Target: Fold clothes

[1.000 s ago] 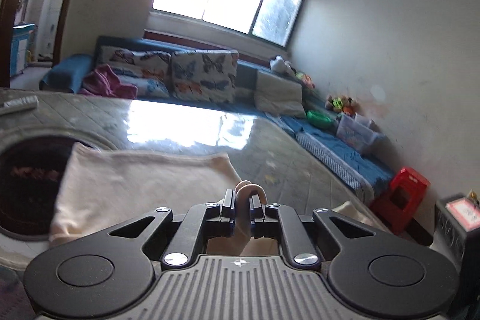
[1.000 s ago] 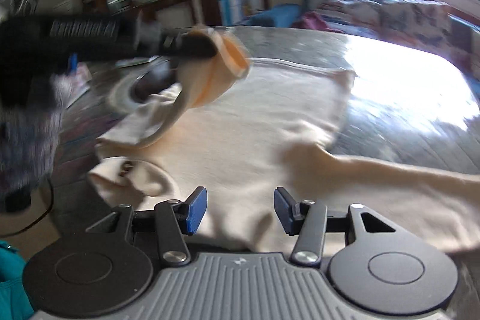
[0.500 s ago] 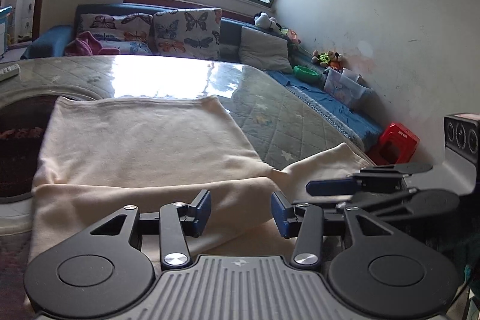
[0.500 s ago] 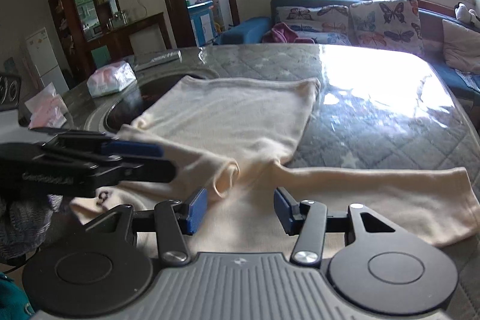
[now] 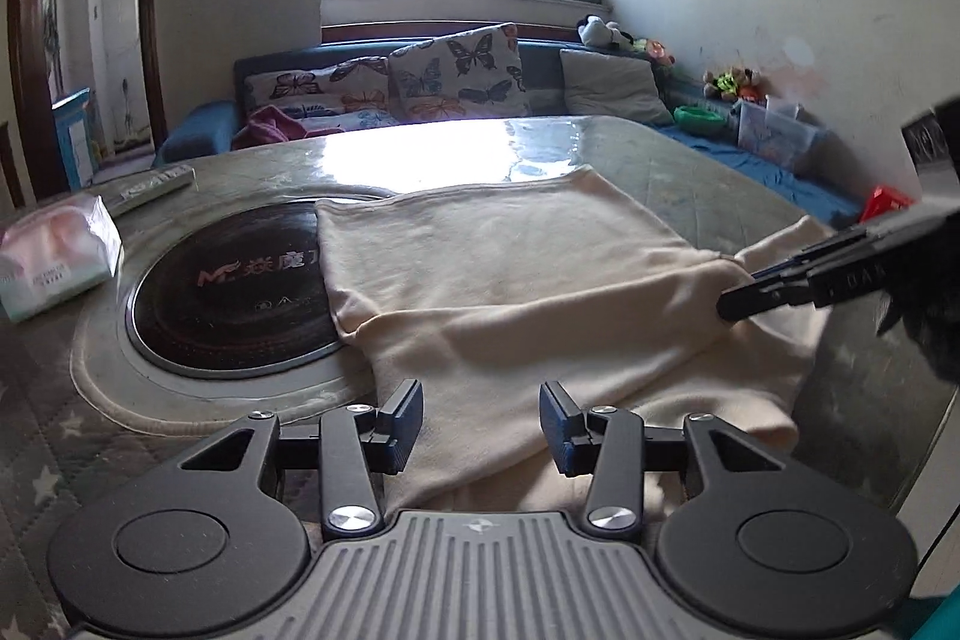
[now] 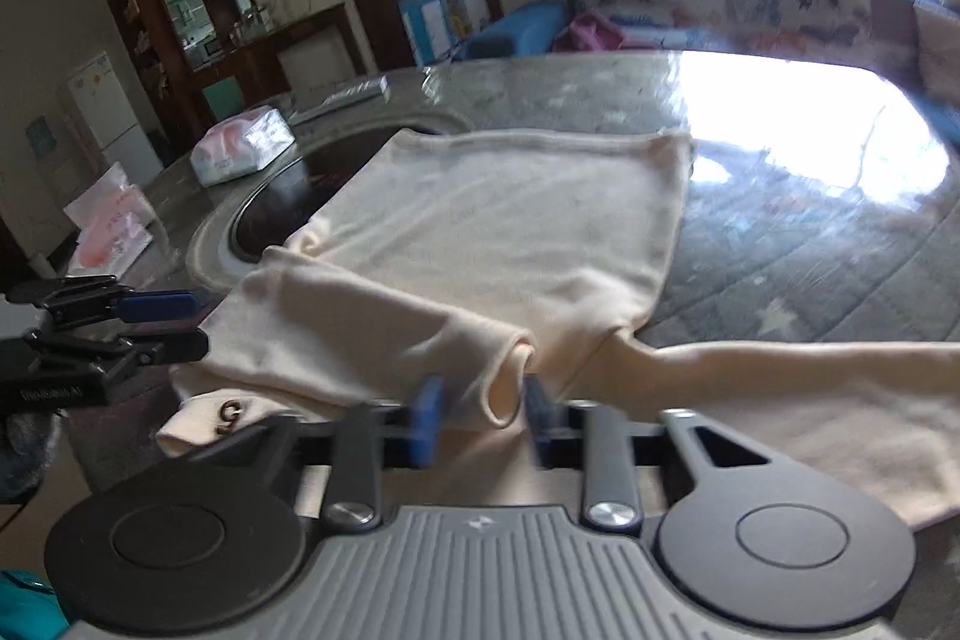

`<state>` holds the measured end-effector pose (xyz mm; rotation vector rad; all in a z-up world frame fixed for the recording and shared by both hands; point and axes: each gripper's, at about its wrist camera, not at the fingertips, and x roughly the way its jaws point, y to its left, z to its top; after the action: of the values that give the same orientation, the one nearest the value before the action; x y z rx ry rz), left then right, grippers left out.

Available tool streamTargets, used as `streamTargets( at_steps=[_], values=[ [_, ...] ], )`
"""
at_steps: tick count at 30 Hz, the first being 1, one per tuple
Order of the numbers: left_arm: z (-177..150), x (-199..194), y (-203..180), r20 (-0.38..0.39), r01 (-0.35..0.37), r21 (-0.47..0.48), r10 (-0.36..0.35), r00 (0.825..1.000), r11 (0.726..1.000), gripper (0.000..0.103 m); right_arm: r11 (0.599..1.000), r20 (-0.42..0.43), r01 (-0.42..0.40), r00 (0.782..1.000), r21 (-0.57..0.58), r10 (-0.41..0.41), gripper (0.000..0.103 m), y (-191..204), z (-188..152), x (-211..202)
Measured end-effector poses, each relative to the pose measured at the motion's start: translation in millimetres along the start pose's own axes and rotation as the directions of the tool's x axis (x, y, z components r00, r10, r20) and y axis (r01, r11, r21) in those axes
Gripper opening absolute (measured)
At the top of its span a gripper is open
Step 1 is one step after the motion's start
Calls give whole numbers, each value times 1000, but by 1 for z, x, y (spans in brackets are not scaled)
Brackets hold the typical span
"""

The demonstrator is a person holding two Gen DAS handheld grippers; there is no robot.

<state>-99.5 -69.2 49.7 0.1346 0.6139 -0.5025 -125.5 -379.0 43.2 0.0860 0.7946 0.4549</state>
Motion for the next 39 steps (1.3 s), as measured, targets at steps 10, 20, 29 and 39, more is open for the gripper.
streamTargets(
  at_steps=[10,20,29,39],
  values=[
    [-14,13,2,-26,30,76,-28,999,997,26,987,204,16,979,-161,17,8,44,41,-44],
    [-16,5,21,-50,43,100,-38,998,994,7,989,-40,104,993,-104,-109,23,15,-1,-17],
    [-16,4,18,-45,11,132,-6,999,991,15,992,22,97,995,-78,-96,32,15,15,16],
    [-16,-1,22,-46,6,143,0,999,990,16,956,13,169,985,-241,-171,32,33,-12,14]
  ],
)
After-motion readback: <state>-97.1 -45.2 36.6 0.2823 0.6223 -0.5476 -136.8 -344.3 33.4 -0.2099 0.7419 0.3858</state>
